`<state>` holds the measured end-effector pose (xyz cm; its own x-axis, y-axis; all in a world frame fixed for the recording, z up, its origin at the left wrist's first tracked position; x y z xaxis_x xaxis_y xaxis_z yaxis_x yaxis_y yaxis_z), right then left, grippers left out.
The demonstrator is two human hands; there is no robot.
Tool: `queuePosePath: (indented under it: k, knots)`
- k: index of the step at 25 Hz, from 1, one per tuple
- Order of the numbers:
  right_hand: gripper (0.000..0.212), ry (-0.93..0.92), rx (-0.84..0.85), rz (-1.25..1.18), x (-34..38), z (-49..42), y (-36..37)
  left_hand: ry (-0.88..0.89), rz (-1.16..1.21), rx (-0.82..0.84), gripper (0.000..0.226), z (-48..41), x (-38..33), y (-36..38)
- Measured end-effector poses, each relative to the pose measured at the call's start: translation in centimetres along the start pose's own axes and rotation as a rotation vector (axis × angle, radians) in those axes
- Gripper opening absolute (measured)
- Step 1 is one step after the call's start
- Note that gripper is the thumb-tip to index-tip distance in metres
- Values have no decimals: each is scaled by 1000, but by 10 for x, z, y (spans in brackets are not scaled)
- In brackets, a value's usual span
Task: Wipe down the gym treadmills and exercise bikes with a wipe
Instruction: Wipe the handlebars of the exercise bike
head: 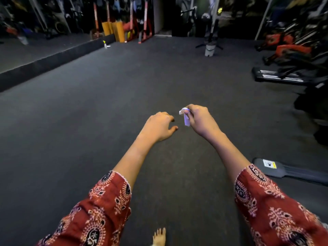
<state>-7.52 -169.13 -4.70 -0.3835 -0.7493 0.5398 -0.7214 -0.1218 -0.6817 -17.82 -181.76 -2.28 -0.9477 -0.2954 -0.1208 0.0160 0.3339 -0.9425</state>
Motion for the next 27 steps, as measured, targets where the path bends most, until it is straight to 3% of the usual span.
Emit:
queuePosePath:
  k: [10,17,20,27]
  knots:
    - [25,244,-157,77,-181,-254,30,198,122,0,42,-344,36,98]
    - [26,284,-199,107,-319,-461,28,316,138,-37,42,-599,14,157]
    - [25,260,-259,78,-367,-542,36,296,172,-38,42,-694,20,184]
    - [26,289,-228,87,-502,-713,79,305,211,-40,42,-908,32,282]
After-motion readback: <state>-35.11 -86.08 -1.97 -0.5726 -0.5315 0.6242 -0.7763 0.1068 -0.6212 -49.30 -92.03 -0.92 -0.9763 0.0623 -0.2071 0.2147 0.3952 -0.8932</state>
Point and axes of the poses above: each hand's wrist, its own z-axis away from the middle knuckle, its own y-axis out of the palm, x = y × z, the point moved 2 cm from there along -z, towards the middle knuckle, and after that the axes turned 14 degrees about -x, right-handed, at the moved point
